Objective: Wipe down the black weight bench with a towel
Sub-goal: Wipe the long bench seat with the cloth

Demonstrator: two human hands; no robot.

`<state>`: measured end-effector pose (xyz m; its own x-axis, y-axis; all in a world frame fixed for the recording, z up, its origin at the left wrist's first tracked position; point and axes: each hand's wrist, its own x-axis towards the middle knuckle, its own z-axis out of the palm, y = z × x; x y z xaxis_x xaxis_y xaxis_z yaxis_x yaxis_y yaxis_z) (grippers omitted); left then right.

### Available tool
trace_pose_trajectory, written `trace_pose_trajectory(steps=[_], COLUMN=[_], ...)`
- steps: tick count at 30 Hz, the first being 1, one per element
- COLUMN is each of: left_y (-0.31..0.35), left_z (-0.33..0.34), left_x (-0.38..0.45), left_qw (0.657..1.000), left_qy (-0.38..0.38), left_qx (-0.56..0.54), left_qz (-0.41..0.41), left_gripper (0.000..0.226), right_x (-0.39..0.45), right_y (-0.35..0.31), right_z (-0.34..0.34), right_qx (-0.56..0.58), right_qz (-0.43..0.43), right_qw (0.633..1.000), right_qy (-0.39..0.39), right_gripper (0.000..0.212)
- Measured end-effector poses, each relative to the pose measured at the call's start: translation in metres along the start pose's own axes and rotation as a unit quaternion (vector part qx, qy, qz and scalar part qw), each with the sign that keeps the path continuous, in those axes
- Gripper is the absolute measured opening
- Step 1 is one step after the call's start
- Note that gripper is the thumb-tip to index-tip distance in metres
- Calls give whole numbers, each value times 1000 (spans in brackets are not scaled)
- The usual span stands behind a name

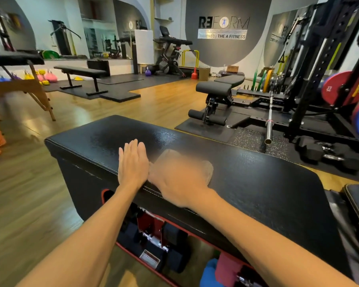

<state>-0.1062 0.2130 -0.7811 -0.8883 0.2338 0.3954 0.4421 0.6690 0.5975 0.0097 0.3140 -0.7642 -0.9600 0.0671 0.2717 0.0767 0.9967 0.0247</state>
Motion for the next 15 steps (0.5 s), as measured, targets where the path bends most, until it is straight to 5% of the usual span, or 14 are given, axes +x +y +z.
trace_pose_trajectory(steps=[10, 15], left_y=[-1, -32], left_z=[-2, 0], left_x=[1, 24], left_qw=[994, 971], left_qy=[23, -56], left_qx=[97, 228], left_qz=[43, 56], left_gripper=[22, 55], right_x=[-10, 46], right_y=[51, 78], right_z=[0, 11], right_qx=[-44, -39], right_qz=[68, 142], right_qw=[997, 988], right_qy=[-4, -38], right_gripper=[65, 51])
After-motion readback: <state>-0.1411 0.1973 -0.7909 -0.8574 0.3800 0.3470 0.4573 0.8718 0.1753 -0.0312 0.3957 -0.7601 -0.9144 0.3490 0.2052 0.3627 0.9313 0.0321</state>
